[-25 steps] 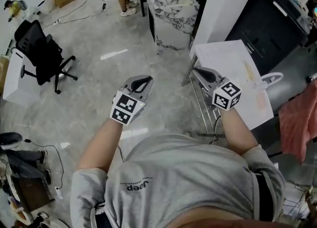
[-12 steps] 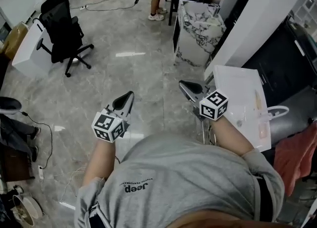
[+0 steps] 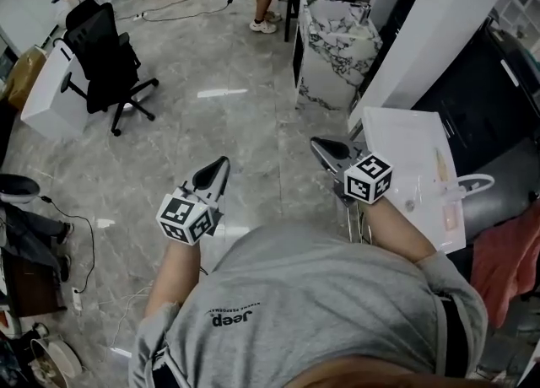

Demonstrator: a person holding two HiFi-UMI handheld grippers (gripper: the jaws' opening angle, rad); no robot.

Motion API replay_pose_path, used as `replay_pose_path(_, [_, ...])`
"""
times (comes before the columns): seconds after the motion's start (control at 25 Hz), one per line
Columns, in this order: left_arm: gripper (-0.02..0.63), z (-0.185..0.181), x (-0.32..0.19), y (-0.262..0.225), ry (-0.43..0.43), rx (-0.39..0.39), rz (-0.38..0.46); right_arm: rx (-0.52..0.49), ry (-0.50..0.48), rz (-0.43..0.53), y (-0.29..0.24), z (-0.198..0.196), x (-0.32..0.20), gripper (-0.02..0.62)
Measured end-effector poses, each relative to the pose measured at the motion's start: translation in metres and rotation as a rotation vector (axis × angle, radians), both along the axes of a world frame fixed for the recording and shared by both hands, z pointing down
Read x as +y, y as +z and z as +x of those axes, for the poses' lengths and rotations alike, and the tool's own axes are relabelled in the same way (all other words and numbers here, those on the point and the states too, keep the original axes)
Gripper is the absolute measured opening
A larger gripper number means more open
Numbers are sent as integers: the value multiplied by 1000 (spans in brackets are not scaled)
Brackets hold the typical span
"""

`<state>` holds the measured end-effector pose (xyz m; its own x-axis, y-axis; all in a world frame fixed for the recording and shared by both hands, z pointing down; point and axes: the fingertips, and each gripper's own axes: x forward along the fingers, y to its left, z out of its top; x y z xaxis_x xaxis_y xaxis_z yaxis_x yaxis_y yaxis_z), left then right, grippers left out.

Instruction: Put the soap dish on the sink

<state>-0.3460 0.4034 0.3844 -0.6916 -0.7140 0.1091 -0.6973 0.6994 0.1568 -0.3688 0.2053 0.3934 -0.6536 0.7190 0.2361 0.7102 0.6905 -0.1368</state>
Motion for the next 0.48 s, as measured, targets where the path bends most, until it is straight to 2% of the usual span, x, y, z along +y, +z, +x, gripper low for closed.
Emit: replay_pose_path(0.48, [17,0,-7,-2,20,4,-4,-11,5,29,-1,6,-6,49])
